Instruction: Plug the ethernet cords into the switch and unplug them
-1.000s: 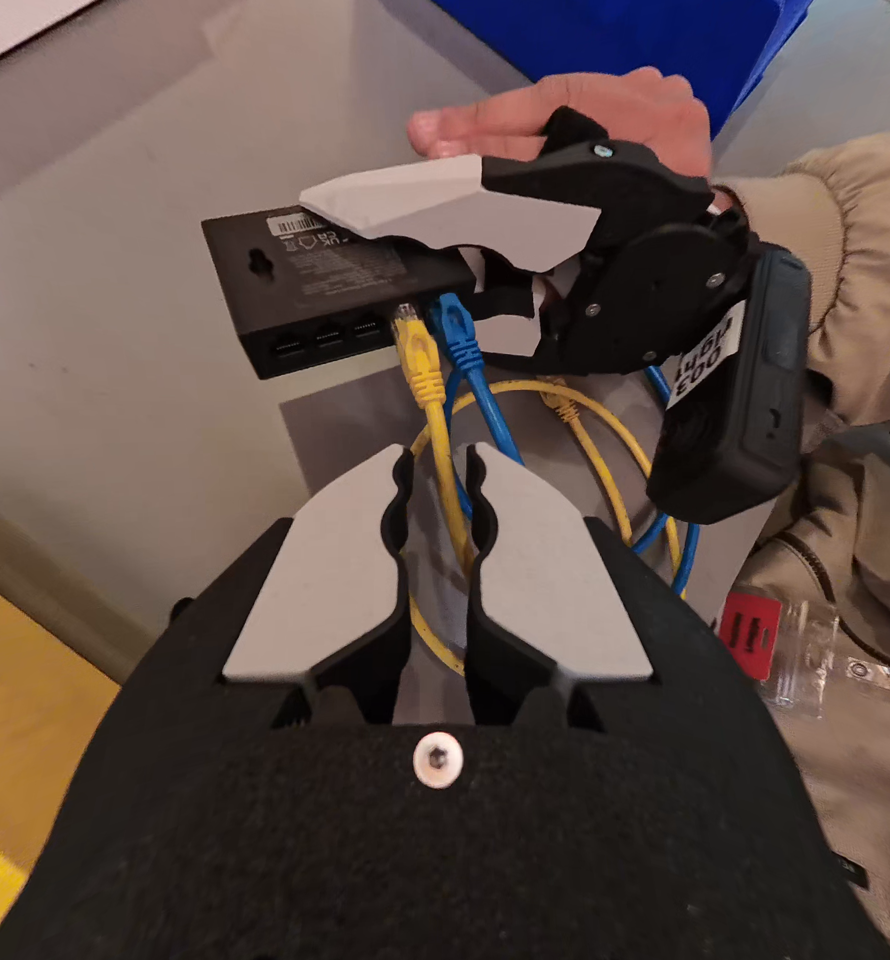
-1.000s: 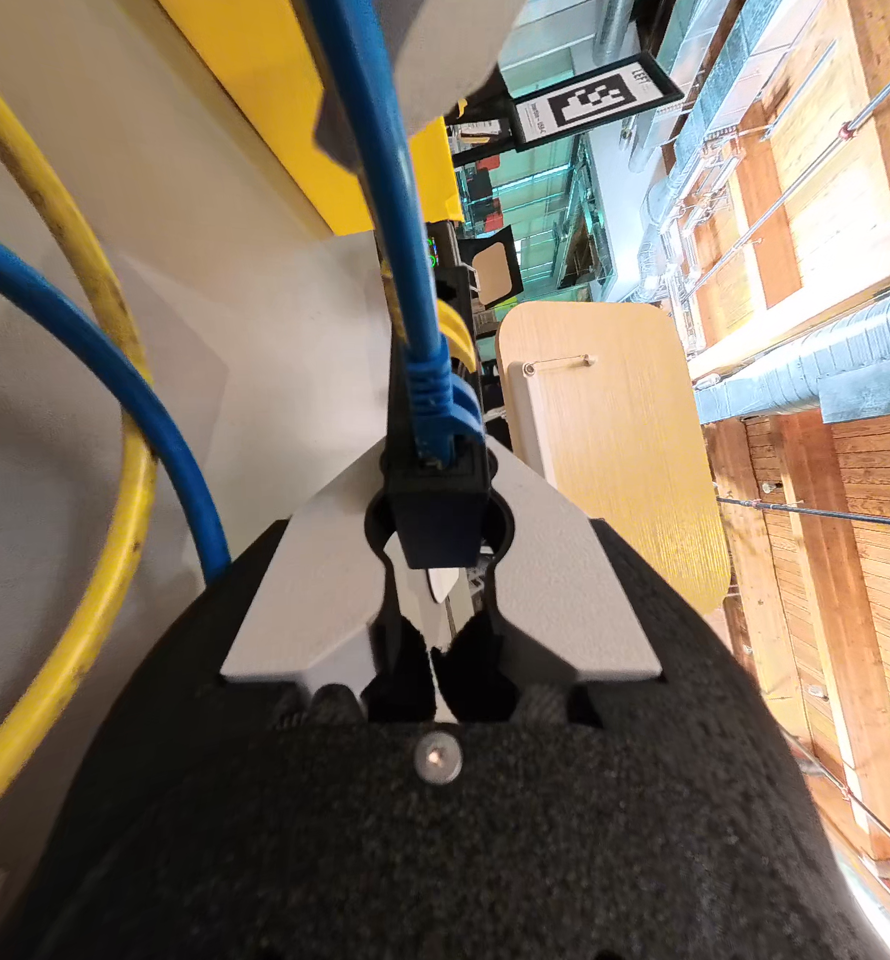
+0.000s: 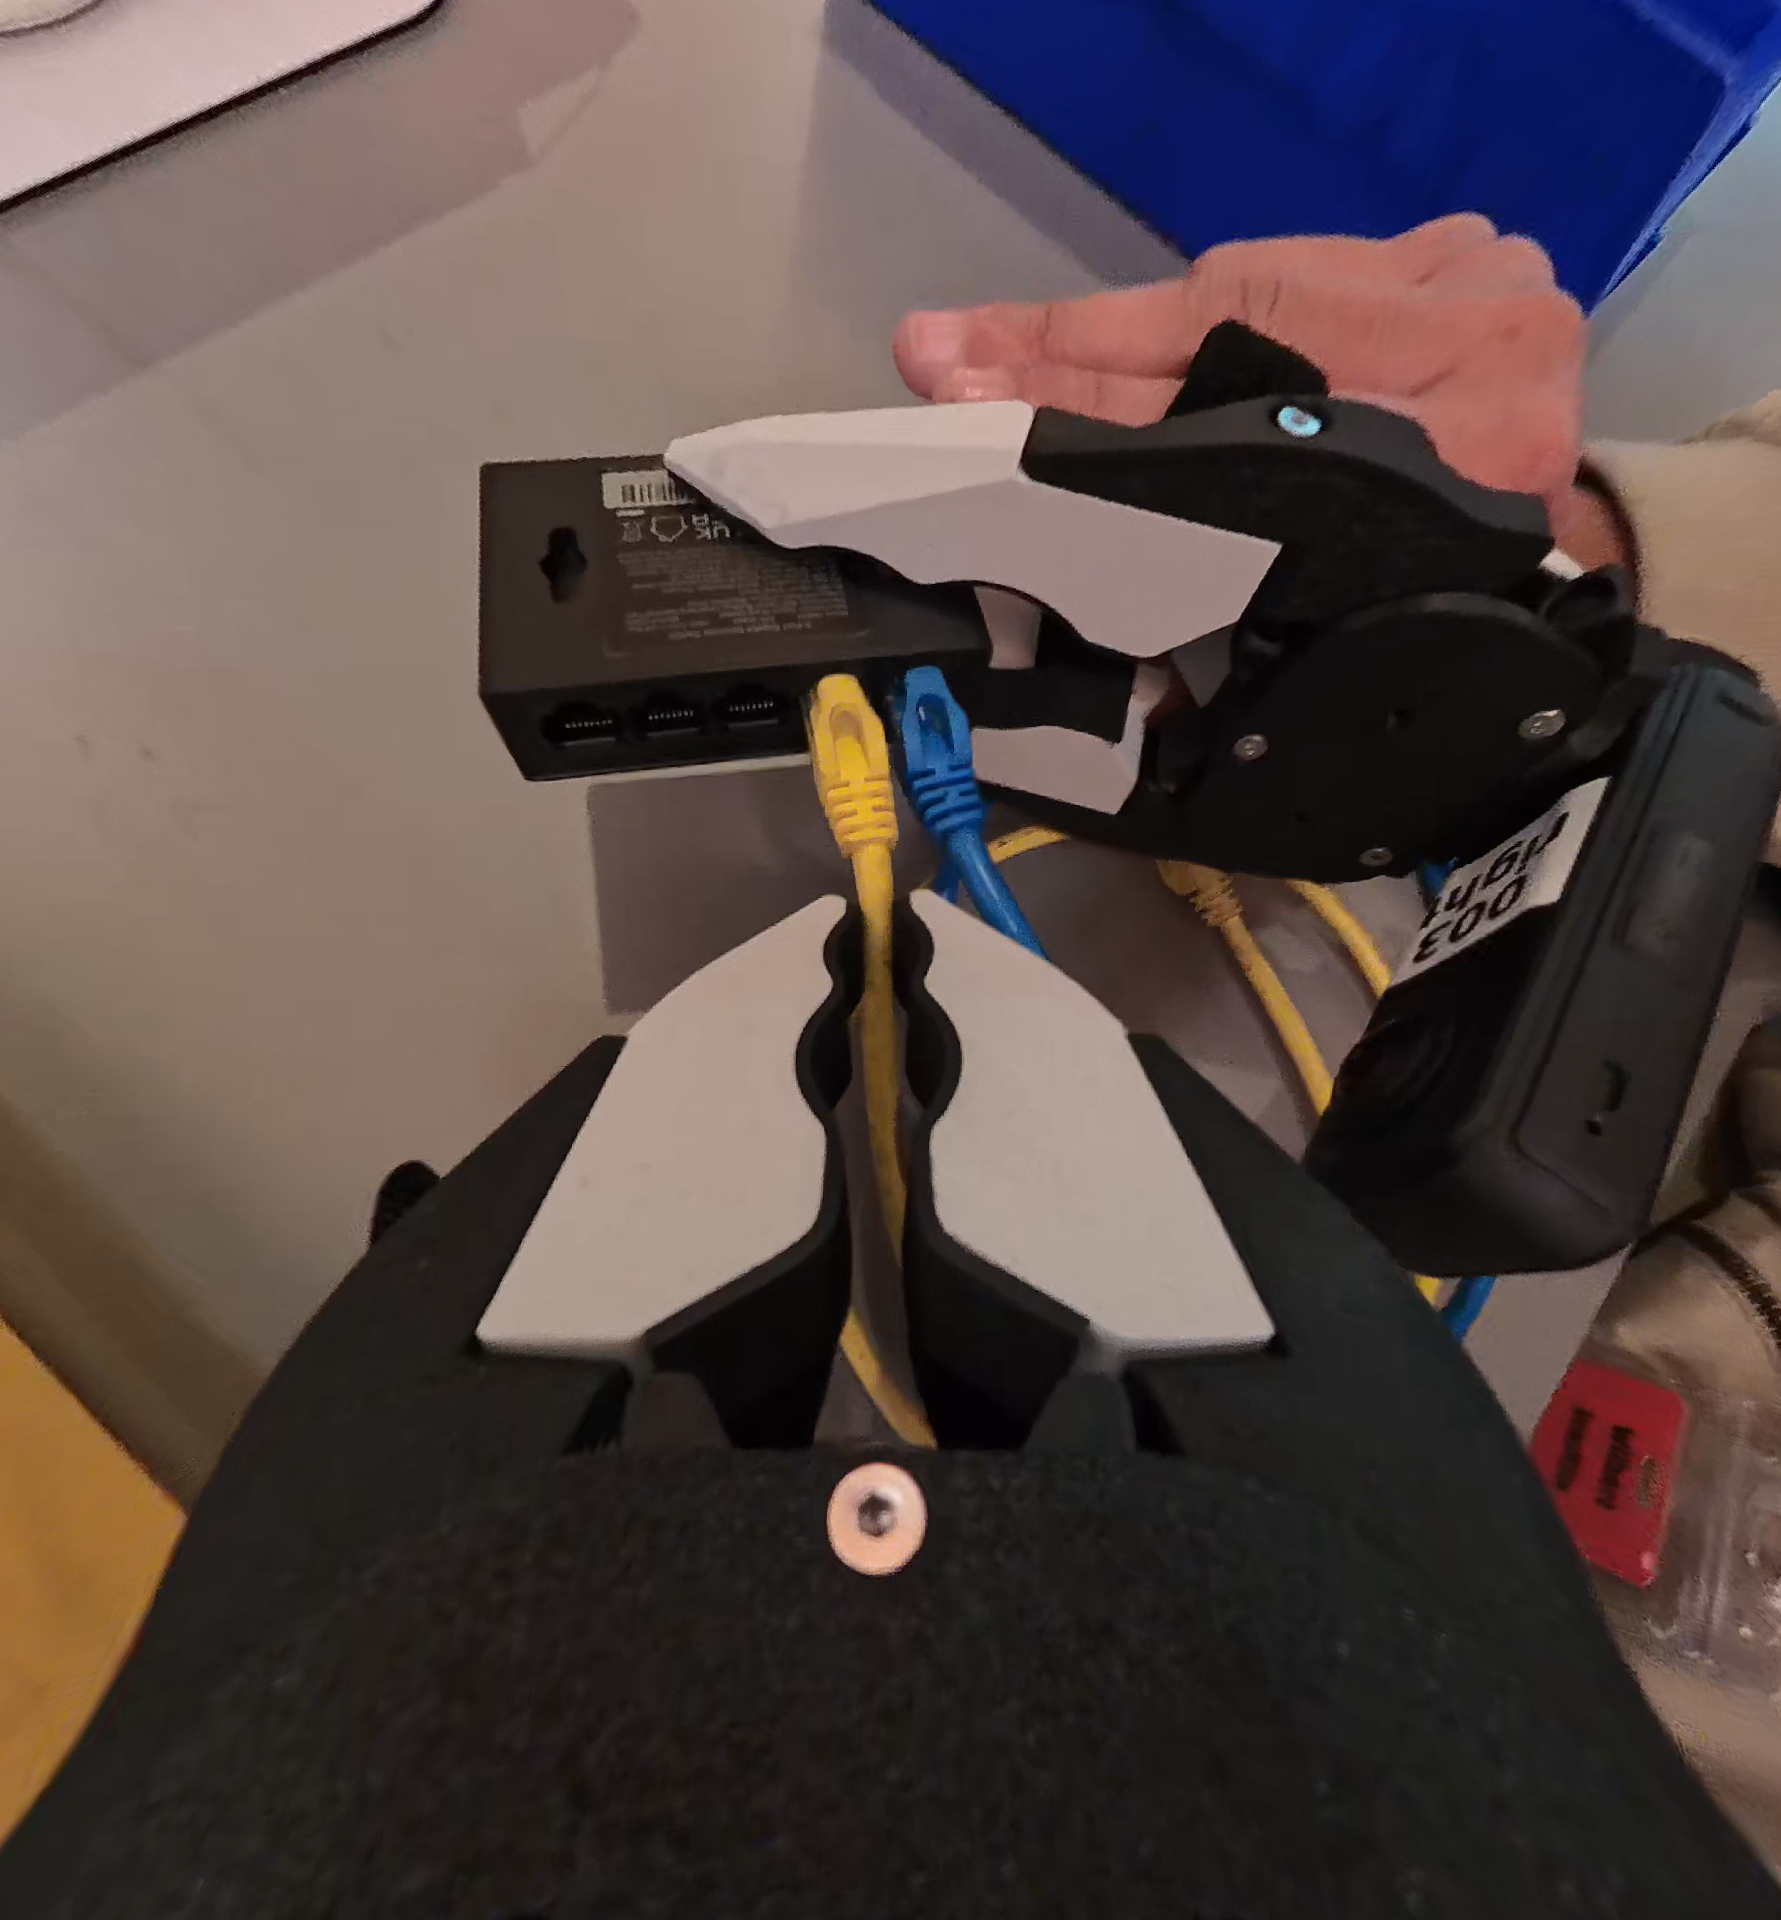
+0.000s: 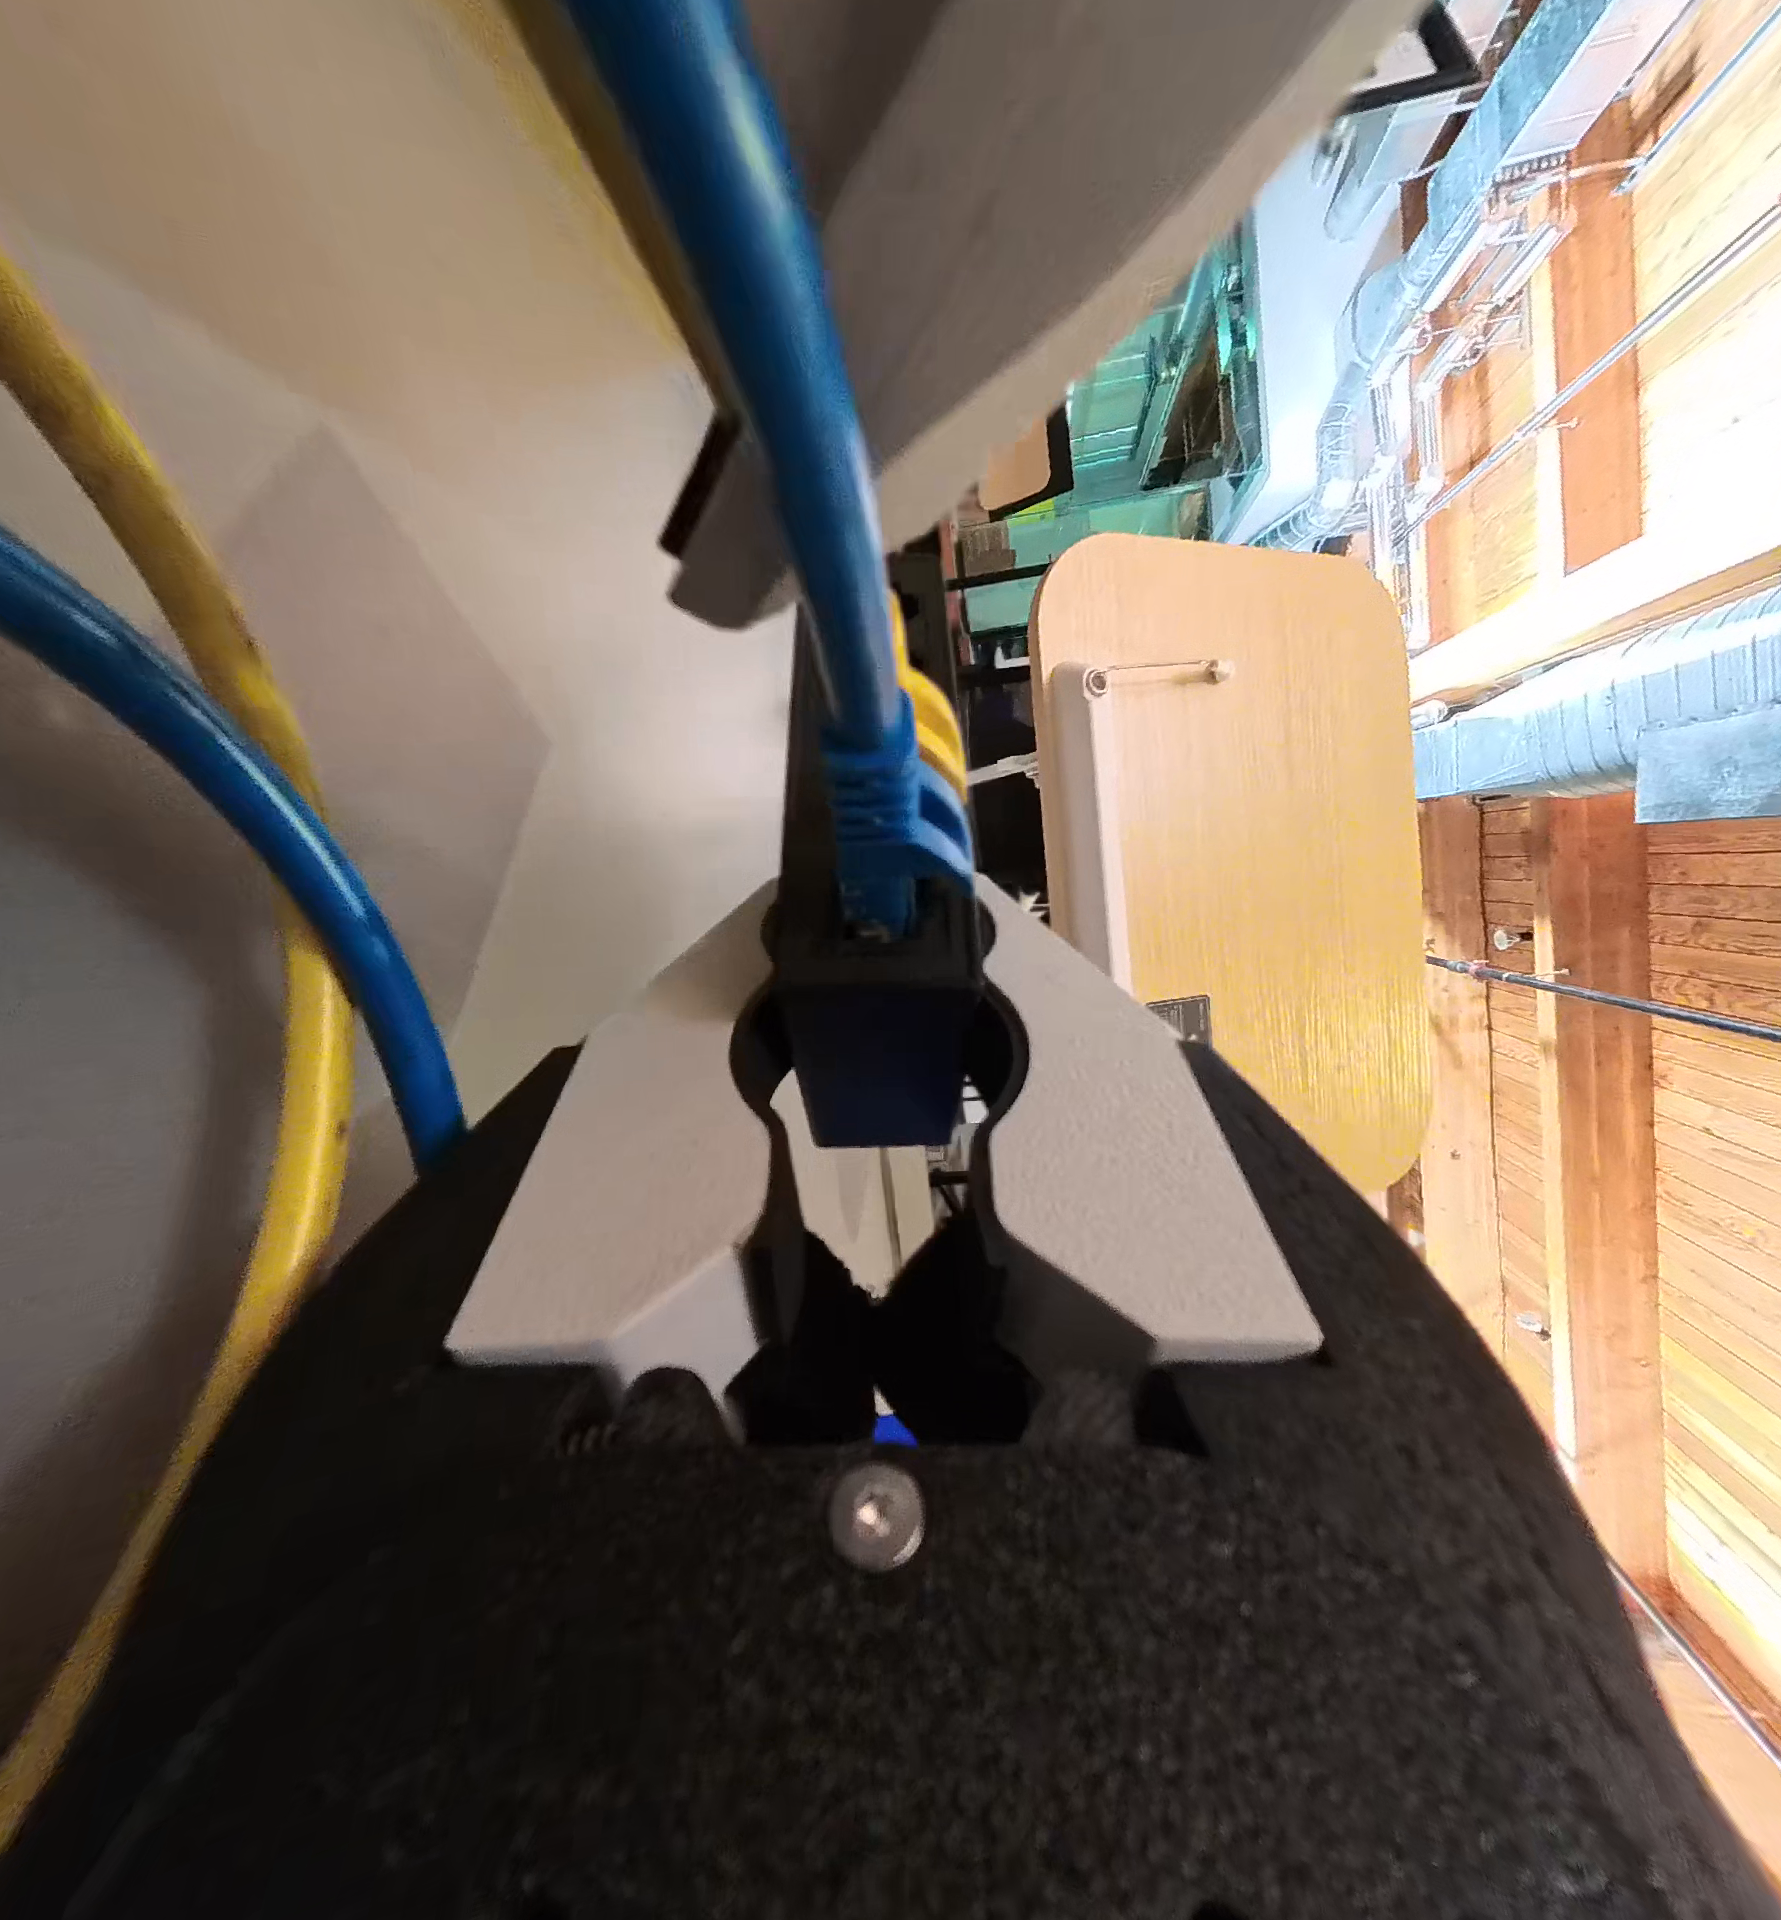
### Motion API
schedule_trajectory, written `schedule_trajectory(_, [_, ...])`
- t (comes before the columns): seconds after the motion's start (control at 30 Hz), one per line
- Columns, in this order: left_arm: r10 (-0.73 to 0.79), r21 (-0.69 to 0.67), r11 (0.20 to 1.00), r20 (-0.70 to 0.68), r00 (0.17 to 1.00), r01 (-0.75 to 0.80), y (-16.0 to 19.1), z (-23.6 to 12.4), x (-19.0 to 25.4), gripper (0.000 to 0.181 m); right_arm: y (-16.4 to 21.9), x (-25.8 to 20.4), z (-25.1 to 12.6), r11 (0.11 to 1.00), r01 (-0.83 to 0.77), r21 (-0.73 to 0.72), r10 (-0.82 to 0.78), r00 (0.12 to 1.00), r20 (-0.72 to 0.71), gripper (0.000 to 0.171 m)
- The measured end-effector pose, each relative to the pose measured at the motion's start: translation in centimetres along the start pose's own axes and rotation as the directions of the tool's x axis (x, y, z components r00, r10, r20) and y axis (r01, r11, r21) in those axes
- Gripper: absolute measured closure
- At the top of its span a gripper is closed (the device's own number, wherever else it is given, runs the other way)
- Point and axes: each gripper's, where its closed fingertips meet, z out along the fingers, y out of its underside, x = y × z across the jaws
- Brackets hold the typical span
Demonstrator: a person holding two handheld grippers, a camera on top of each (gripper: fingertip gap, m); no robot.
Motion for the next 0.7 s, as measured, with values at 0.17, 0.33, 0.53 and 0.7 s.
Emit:
schedule_trajectory(0.17, [-0.003, 0.077, 0.997, -0.036, 0.999, 0.006, -1.2, -0.5, 0.1, 0.177, 0.1, 0.3, 0.2, 0.997, -0.079, 0.016, 0.078, 0.997, 0.021, 0.145])
schedule_trajectory(0.33, [-0.046, 0.101, 0.994, 0.017, 0.999, 0.044, -1.6, -0.1, -0.4, 0.176, 0.5, 0.5, 0.9, 0.996, -0.064, 0.056, 0.063, 0.998, 0.028, 0.144])
schedule_trajectory(0.53, [-0.174, 0.108, 0.982, 0.219, 0.960, 0.153, -0.7, -1.0, -5.1, 0.176, 2.1, 0.1, 0.1, 0.978, -0.205, -0.025, 0.207, 0.967, 0.151, 0.125])
schedule_trajectory(0.7, [-0.357, 0.248, 0.923, 0.259, 0.898, 0.295, -0.8, -1.8, -7.6, 0.176, -0.1, 1.0, -4.2, 0.774, -0.614, -0.158, 0.613, 0.661, 0.433, 0.120])
